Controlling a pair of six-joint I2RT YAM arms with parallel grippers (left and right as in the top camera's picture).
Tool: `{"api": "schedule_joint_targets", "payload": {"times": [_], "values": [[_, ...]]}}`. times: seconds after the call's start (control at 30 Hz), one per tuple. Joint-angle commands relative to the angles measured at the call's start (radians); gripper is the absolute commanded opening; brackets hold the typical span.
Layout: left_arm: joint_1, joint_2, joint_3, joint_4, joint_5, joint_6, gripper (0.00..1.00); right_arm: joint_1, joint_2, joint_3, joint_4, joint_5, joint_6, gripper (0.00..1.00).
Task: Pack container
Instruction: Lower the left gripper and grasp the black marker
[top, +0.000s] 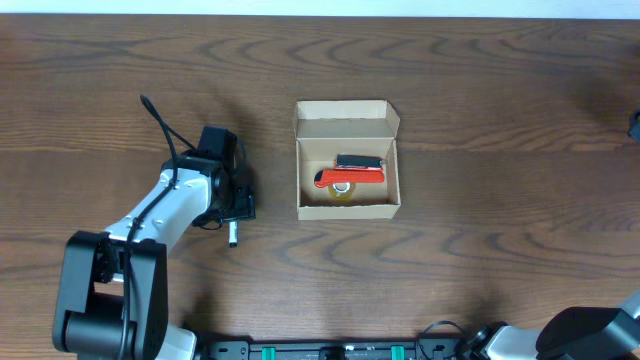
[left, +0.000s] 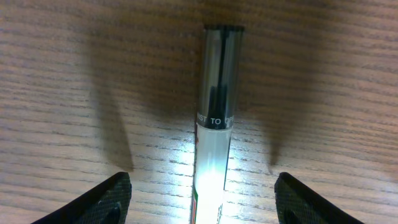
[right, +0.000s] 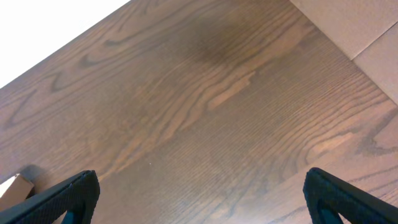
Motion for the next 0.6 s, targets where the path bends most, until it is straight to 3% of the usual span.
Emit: {"api": "schedule_joint_targets", "payload": {"times": [0.0, 0.57], "values": [[0.003, 0.019, 0.006, -0.006, 0.002, -0.014, 0.72, 0.009, 0.001, 0.008, -0.005, -0.008, -0.013, 0.99], [0.003, 0.062, 0.006, -0.004, -0.013, -0.022, 0.69, 0.009, 0.001, 0.008, -0.006, -0.008, -0.013, 0.99]]}}
